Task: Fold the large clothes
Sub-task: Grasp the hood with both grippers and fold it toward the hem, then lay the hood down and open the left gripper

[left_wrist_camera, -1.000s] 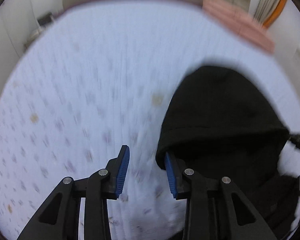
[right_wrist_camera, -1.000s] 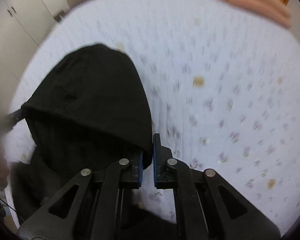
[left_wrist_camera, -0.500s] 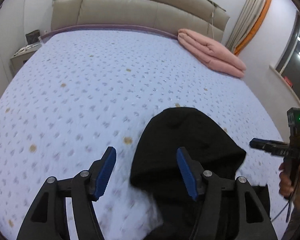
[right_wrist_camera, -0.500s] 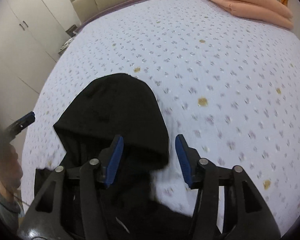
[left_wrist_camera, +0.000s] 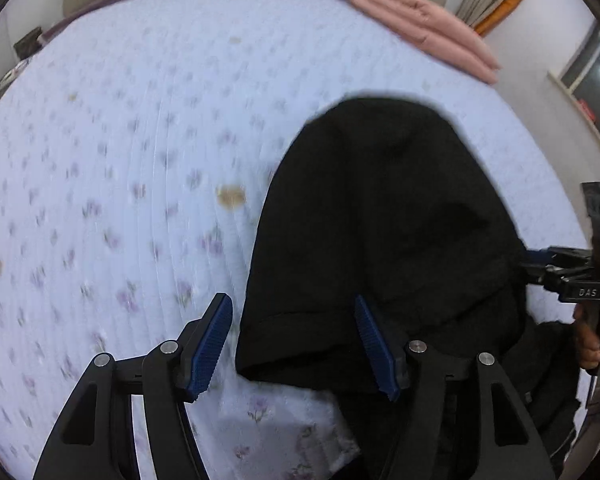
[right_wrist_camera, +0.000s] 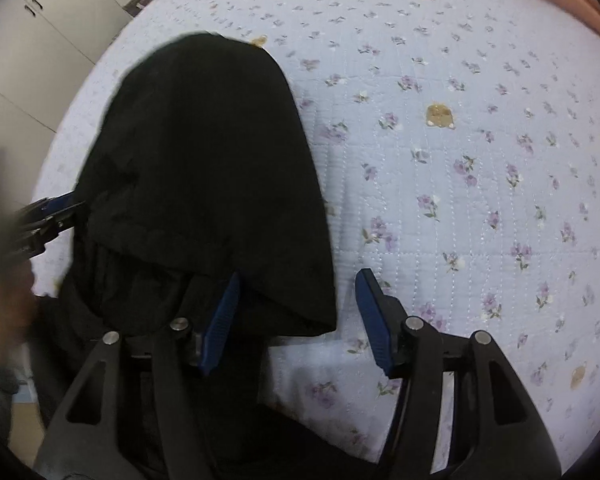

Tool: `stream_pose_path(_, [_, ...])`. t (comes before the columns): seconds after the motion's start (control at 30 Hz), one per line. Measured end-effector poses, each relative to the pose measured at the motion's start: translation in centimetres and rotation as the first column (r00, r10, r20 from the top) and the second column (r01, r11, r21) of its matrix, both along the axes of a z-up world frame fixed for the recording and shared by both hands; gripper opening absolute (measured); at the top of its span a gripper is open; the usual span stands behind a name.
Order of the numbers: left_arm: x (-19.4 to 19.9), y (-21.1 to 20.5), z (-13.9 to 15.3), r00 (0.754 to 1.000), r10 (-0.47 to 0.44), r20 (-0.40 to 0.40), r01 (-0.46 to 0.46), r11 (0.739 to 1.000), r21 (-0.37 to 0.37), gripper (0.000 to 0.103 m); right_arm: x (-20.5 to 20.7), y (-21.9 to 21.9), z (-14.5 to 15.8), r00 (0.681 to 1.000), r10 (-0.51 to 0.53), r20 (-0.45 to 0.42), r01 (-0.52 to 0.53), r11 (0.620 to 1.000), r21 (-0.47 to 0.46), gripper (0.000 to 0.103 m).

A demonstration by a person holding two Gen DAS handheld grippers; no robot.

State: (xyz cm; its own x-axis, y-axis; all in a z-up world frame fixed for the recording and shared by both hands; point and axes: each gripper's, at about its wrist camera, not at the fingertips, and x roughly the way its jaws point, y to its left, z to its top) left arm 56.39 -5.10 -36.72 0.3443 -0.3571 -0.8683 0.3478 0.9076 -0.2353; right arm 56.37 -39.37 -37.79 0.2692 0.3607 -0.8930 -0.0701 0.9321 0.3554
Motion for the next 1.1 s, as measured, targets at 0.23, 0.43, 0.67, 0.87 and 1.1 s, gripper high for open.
stream_pose_path(0.23, [3.0, -0.8, -0.4, 0.998, -0.006, -0.063, 0.001, 0.998, -0.069, 0.067, 3.0, -1.3, -0.4, 0.998, -0.047, -0.031, 0.05, 0.993, 0.108, 0.057])
stream_pose_path(0.43, [1.7, -2.7, -1.0, 1.0, 0.005, 0.025, -0.005, 1.0, 0.012, 0.018, 3.0, 1.2, 0.0, 0.999, -0.015, -0.035, 0.019, 0.992, 0.122, 0.024])
stream_pose_path(0.67, [-6.3, -1.6, 5.7, 0.979, -0.008, 0.202, -0.002, 0.999, 0.047, 0.015, -4.3, 2.2, 7.2, 0.987, 0.015, 0.161, -0.014, 1.0, -0.008, 0.009])
stream_pose_path(0.87, [-16.4, -0.6, 11.3, 0.956, -0.005, 0.294, -0.015, 0.998, 0.063, 0.013, -13.6, 4.6, 13.2, 0.95, 0.034, 0.309, -0.003, 0.995, -0.102, 0.006])
stream_pose_path(1.1, [-30.8, 2.2, 15.9, 0.948, -0.054, 0.313, 0.037, 0.998, 0.059, 0.015, -29.0, 8.6, 19.3, 0.852, 0.226, 0.472, -0.054, 0.935, -0.35, 0.005])
